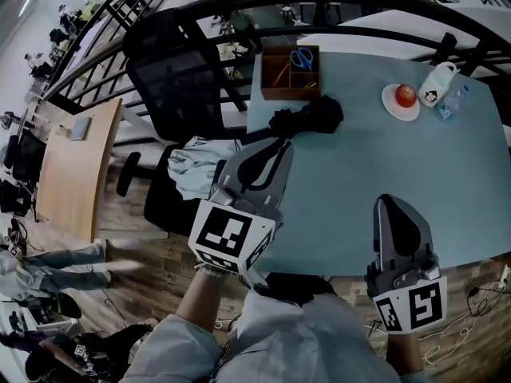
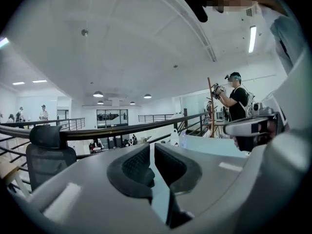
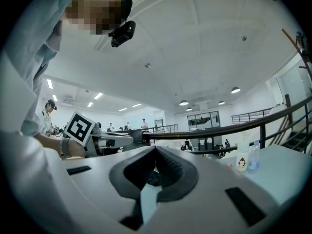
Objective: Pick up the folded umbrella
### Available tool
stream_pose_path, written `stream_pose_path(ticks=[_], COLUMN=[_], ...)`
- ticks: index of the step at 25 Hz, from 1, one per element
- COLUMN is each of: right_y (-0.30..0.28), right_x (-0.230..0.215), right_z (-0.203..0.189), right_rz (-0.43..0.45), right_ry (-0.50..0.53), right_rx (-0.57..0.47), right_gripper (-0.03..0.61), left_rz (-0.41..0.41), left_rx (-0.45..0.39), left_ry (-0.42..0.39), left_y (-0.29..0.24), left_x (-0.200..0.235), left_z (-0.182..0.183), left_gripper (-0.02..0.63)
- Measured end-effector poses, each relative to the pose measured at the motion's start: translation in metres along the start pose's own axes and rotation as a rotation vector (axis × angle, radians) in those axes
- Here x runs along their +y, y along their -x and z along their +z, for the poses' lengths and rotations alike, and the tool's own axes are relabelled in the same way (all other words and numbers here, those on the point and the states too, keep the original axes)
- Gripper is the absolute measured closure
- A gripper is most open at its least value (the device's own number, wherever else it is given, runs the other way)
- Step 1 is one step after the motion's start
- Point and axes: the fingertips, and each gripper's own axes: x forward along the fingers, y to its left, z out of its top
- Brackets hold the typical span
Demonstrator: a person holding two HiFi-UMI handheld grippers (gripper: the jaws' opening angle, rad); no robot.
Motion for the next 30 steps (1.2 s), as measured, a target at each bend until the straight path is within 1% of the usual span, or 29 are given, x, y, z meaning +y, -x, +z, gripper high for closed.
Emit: stream_pose_path(ticks=[3,8,12,15,19,24,30], right_y=[-0.005,-0.018,-0.028,-0.036,-0.047,-0.058,-0.071], right_x=[-0.002,-0.003,-0.003,-0.005,-0.005,-0.010,-0.017], right_z=[-0.006,-0.016,-0.022,-0.026,-0.032,-0.042,-0.050], right_rz=[-0.009,-0.020,-0.030,-0.043,-0.057,-0.080,-0.104], right_ry=[-0.007,-0.015,-0.019,-0.023,-0.032,-0.047,-0.062], right_rx=[0.014,0.038,0.057,0.069,0.087,0.113,0.129], right_gripper=[0.580,0.580,0.579,0.579,0.580,0.580,0.579], left_rz=[-0.021,-0.102,-0.162,-0.202,-0.256,-0.296,-0.343], left_rx=[0.050,0.122,0.206,0.263,0.336,0.425,0.502], left_ry=[-0.056,-0.128,-0.175,-0.207,-0.233,-0.261,-0.281], left_y=[-0.016,-0.043,-0.068,-0.085,-0.106,-0.132,-0.158], left_x=[0.009,0.017,0.024,0.029,0.037,0.049,0.057], left_z=[-0.010,-0.029,-0.054,-0.073,-0.102,-0.136,-0.170], left_gripper=[0.592,0.529,0.481,0.462,0.442,0.428,0.407])
